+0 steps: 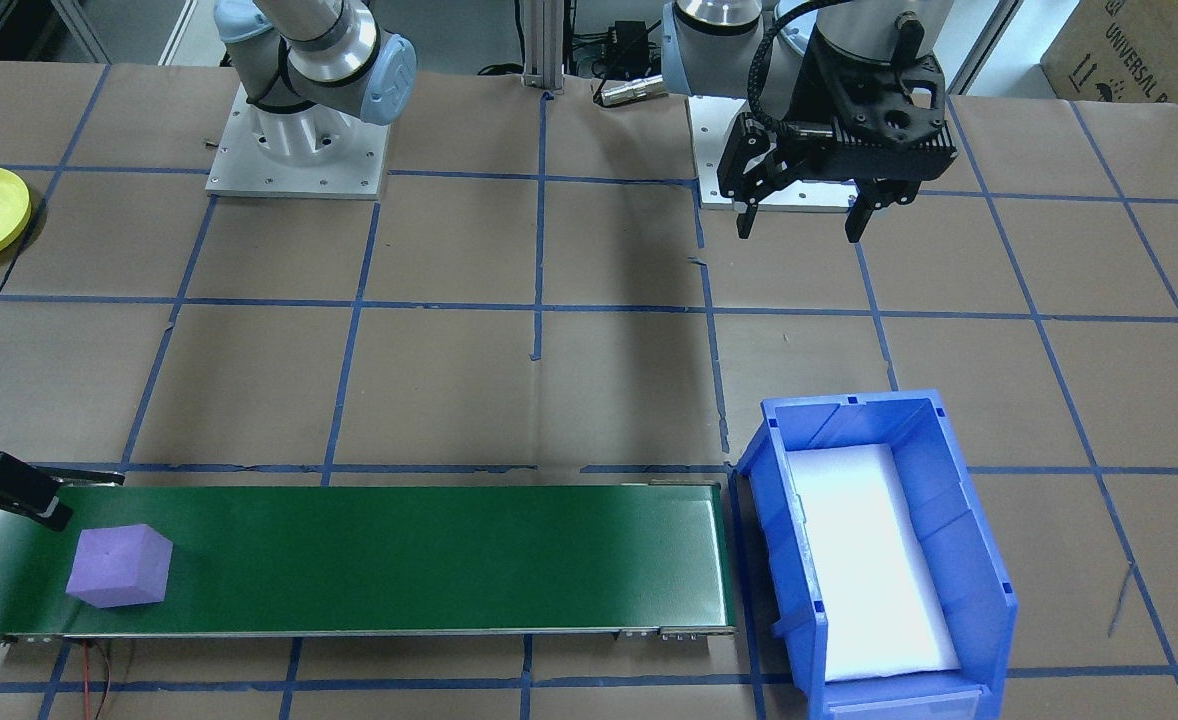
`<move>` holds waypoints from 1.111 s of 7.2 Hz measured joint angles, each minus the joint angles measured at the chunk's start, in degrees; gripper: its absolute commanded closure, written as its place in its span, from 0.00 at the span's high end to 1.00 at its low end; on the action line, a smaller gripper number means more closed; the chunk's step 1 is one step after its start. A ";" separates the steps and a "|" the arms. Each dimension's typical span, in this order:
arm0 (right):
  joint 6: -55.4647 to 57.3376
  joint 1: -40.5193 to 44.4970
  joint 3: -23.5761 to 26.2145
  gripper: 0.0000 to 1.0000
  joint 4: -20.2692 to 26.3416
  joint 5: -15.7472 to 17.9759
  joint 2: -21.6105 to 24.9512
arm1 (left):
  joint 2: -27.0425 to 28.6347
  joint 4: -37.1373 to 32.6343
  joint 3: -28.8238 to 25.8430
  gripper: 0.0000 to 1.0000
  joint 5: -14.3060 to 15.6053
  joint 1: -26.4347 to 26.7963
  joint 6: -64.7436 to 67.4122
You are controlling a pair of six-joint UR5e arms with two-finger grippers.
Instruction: Move block left to right into plate
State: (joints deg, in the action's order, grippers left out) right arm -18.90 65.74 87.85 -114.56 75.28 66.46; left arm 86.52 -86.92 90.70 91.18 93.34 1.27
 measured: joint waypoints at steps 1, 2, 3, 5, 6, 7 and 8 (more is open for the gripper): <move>-1.80 0.29 0.16 1.00 -1.76 -0.31 -0.82 | -0.02 -0.07 0.00 1.00 0.00 0.00 0.01; -4.53 0.39 0.17 1.00 -3.58 -0.42 -1.93 | -0.03 -0.11 0.00 1.00 0.01 0.00 -0.01; -6.45 0.48 0.18 1.00 -4.97 -0.46 -2.62 | -0.02 -0.11 0.00 1.00 -0.02 0.00 -0.03; -7.27 0.92 0.33 0.99 -6.54 -0.52 -3.21 | -0.01 -0.09 0.00 1.00 -0.05 -0.02 0.02; -7.24 1.15 0.41 0.94 -6.79 -0.51 -3.41 | -0.01 -0.09 0.00 1.00 -0.09 -0.05 0.04; -7.22 1.23 0.50 0.70 -7.15 -0.30 -3.91 | 0.02 -0.09 0.00 1.00 -0.11 -0.06 0.05; -7.21 1.23 0.52 0.43 -7.76 1.05 -4.72 | 0.04 -0.09 0.01 1.00 -0.10 -0.04 0.05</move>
State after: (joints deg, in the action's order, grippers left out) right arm -26.11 66.97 88.37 -122.32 76.33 61.74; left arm 86.56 -87.01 90.71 91.08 93.30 1.32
